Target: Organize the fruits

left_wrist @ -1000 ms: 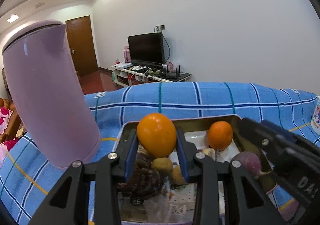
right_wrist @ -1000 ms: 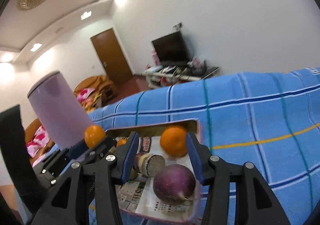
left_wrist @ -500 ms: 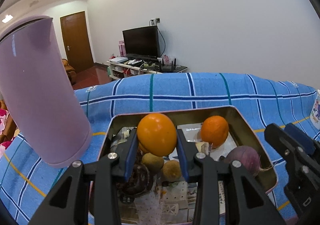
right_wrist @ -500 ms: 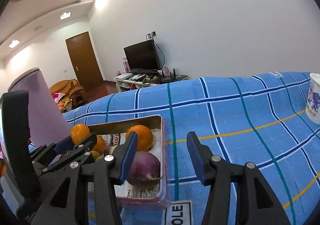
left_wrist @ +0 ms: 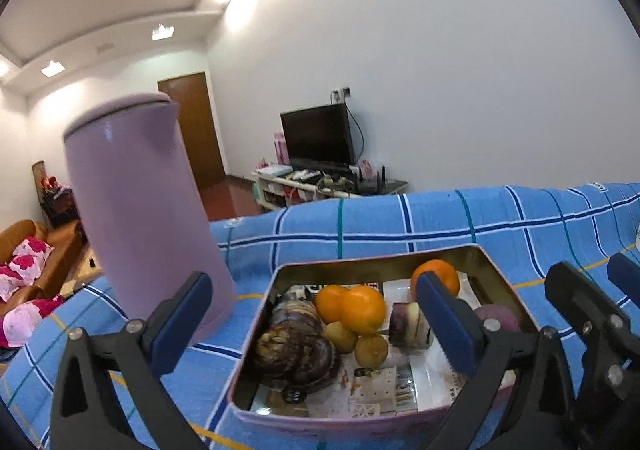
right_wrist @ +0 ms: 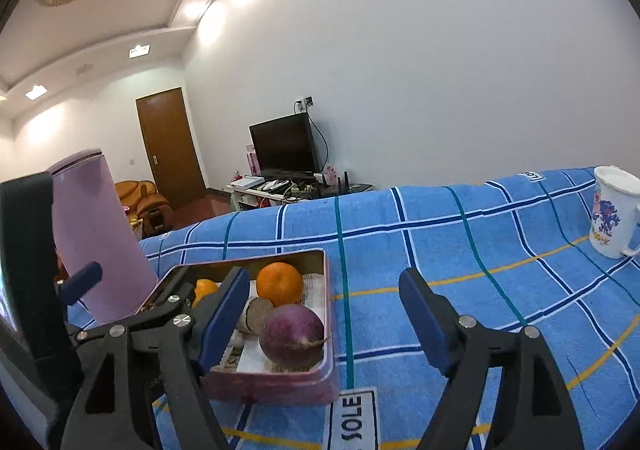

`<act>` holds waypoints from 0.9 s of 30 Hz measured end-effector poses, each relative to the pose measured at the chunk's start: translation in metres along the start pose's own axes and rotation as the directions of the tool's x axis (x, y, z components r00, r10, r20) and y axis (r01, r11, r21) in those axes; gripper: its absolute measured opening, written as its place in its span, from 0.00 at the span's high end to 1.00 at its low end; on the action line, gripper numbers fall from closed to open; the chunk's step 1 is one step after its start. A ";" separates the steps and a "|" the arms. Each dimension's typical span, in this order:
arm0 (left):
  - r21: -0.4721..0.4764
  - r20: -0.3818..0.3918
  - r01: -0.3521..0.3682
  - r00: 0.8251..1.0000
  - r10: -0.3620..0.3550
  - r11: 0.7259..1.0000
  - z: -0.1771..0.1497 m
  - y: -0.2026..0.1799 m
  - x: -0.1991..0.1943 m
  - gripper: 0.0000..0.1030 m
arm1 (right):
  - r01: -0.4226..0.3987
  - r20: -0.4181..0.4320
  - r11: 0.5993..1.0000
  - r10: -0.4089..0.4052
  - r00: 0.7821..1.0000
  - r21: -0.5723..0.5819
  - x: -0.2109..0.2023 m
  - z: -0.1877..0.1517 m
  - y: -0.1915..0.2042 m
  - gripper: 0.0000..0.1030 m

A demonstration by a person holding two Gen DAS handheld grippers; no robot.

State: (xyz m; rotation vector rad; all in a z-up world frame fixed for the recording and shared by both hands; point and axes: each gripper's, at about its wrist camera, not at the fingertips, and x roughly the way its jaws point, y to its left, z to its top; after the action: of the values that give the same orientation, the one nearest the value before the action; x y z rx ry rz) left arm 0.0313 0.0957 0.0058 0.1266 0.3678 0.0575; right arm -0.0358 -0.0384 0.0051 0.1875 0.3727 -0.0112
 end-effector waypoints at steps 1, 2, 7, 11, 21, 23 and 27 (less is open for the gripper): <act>0.001 0.007 0.000 1.000 0.000 1.000 -0.001 0.002 -0.004 0.00 | 0.001 0.003 1.000 -0.001 1.000 0.003 -0.002 0.000 -0.001 0.23; -0.001 0.012 -0.001 1.000 0.001 1.000 -0.002 0.003 -0.006 0.00 | 0.002 0.007 1.000 -0.002 1.000 0.007 -0.005 -0.001 -0.002 0.23; -0.007 0.023 -0.021 1.000 0.021 1.000 -0.007 0.013 -0.022 0.00 | 0.002 0.029 1.000 -0.003 1.000 0.017 -0.016 -0.004 -0.001 0.23; -0.007 0.032 -0.027 0.999 0.027 1.000 -0.012 0.017 -0.036 0.00 | -0.003 0.058 1.000 0.003 0.998 0.003 -0.027 -0.006 0.001 0.23; -0.040 0.050 -0.023 0.998 0.025 0.999 -0.018 0.030 -0.049 0.00 | 0.003 0.102 1.000 -0.001 0.995 -0.028 -0.047 -0.010 0.008 0.23; -0.044 0.057 -0.011 0.998 0.013 0.999 -0.018 0.030 -0.052 0.00 | 0.008 0.103 1.000 -0.005 0.995 -0.028 -0.050 -0.011 0.009 0.23; -0.049 0.065 0.008 0.998 -0.005 0.999 -0.019 0.031 -0.054 0.00 | 0.011 0.101 0.999 -0.008 0.995 -0.031 -0.052 -0.011 0.011 0.23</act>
State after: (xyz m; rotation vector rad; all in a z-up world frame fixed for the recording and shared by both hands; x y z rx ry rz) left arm -0.0270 0.1238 0.0116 0.0783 0.3016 0.0557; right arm -0.0877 -0.0266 0.0157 0.1538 0.2730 -0.0239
